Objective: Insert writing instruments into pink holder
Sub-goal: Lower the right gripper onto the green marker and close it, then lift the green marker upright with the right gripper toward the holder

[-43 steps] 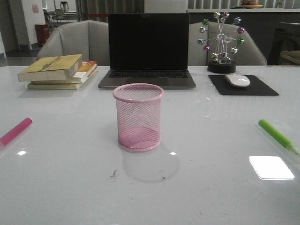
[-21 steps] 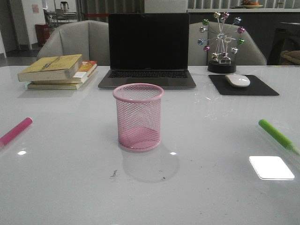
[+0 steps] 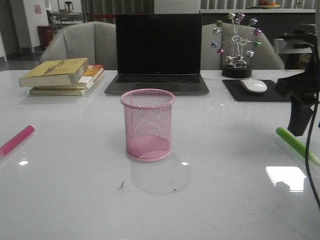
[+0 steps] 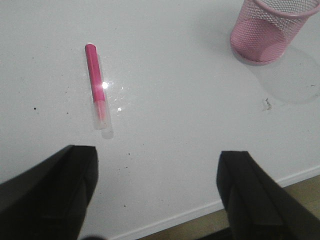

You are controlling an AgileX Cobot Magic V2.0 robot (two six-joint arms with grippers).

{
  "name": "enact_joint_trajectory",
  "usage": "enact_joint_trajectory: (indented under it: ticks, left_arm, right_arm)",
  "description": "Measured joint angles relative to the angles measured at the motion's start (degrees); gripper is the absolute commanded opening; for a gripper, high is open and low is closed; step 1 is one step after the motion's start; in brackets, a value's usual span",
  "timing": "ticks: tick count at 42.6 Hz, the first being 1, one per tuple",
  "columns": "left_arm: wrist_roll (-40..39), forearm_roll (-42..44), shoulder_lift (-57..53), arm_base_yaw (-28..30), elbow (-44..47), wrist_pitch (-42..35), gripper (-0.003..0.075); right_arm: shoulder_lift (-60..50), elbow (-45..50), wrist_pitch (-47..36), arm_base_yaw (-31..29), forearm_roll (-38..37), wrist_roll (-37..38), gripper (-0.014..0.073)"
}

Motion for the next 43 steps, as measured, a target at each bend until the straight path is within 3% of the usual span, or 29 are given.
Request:
enact_joint_trajectory:
  ticks: [31,43]
  left_arm:
    - [0.0,0.0,0.0,0.0,0.0,0.0,0.0547]
    - [0.0,0.1,0.0,0.0,0.0,0.0,0.0547]
  right_arm:
    - [13.6,-10.4,-2.6,0.0,-1.3,0.1,0.0463]
    - [15.4,-12.8,-1.1,0.0,-1.4,0.1,0.0230]
